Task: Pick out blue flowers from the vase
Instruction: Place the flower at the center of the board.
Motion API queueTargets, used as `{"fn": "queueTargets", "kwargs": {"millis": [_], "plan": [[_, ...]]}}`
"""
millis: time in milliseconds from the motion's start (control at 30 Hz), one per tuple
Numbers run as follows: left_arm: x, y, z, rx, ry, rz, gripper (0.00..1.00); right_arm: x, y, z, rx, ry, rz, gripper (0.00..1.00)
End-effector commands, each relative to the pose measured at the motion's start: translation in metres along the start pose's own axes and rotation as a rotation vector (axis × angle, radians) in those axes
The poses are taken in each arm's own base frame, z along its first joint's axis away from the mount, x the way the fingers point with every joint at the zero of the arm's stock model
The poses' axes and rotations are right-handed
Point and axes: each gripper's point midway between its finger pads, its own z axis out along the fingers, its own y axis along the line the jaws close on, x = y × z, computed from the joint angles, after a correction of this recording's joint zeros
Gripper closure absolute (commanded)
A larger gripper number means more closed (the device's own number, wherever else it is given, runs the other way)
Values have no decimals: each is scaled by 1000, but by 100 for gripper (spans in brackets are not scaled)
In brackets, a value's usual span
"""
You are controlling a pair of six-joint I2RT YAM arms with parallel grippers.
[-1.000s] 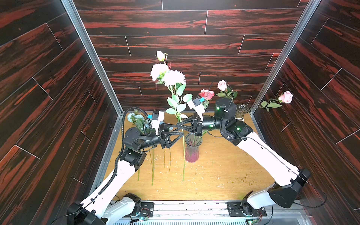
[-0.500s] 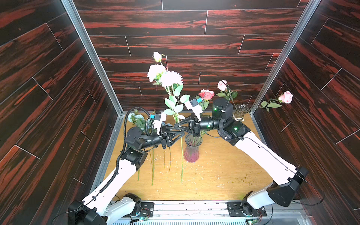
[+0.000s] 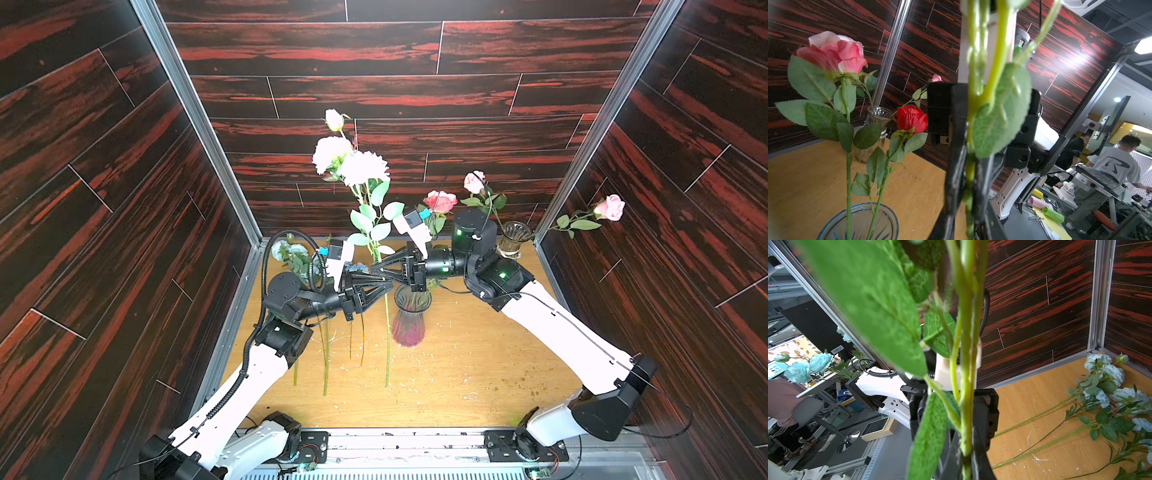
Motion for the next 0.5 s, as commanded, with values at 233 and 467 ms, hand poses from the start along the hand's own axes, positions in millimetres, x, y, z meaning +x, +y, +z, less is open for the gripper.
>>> {"fn": "queueTargets", "kwargs": {"millis": [233,467], "plan": [[-21,-15,-4,-4,-54,63,72,-8,12,1,-21,-9,-39,100],[-21,-14,-5,-23,-55,60,100,-9,13,-1,-13,-11,-46,98]]}}
